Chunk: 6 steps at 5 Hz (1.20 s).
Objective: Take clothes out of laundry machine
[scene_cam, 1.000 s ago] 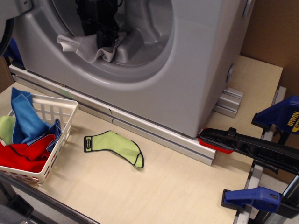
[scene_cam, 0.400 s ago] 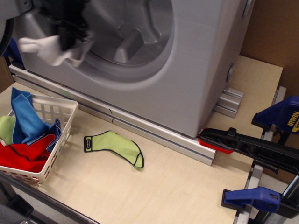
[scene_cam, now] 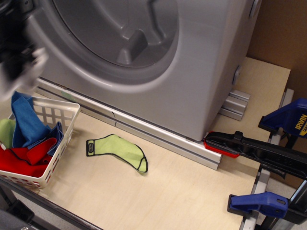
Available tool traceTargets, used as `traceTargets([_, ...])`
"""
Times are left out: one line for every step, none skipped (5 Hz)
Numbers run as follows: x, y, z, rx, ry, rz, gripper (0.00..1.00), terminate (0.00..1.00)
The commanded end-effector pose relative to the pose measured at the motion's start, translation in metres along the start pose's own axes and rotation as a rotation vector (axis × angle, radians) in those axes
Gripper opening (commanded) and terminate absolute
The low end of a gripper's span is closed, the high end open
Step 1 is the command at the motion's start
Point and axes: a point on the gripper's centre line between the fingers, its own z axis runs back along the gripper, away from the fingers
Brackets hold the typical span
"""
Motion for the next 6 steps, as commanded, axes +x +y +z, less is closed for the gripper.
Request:
traceTargets([-0.034, 0.005, -0.045, -0.116, -0.119, -0.001, 0.0, 0.0])
traceTargets([-0.017, -0.013, -0.045, -0.061, -0.139, -0.09, 0.0, 0.0])
traceTargets([-0.007, -0.024, -0.037, -0.082, -0.181, -0.087, 0.0, 0.0])
traceTargets([0.0, -0.04, -0.037, -0.082, -0.181, -0.116, 0.0, 0.0])
traceTargets([0.0, -0.048, -0.051, -0.061, -0.1, -0.102, 0.0, 0.0])
traceTargets([-0.008, -0.048, -0.069, -0.091, -0.06, -0.086, 0.0, 0.0])
